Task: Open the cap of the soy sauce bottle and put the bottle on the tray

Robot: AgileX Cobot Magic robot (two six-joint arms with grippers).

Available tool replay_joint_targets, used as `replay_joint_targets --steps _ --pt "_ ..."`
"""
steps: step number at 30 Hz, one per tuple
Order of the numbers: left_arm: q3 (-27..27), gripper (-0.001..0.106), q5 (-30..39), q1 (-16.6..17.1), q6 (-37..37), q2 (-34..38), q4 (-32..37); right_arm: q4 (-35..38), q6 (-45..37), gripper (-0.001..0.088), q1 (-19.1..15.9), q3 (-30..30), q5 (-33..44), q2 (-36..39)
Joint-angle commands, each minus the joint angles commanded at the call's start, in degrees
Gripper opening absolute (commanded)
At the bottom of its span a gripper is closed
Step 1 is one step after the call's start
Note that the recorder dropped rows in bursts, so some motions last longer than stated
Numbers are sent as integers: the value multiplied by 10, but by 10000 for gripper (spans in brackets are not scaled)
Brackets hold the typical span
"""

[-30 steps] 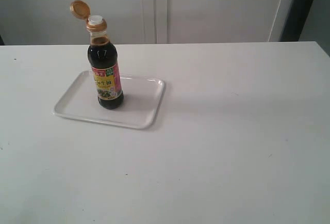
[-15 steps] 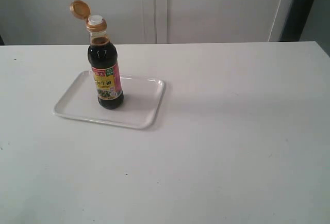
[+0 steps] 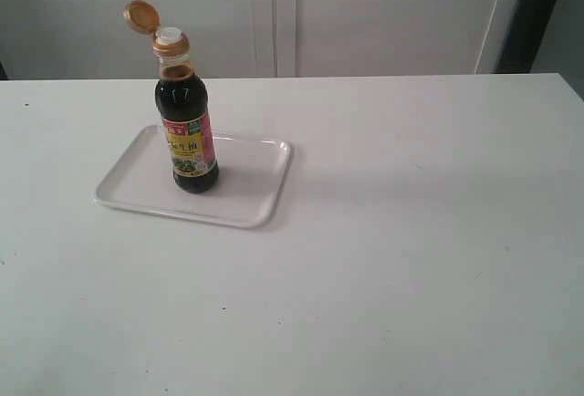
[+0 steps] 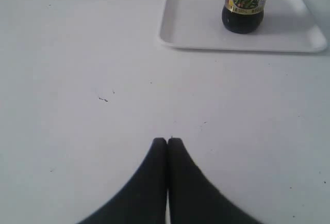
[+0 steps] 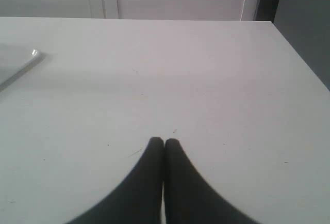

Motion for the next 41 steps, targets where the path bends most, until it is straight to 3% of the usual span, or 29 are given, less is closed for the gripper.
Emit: replay_joint_targets --steps 41 --pt "0 0 0 0 0 0 0 1 13 0 0 0 0 0"
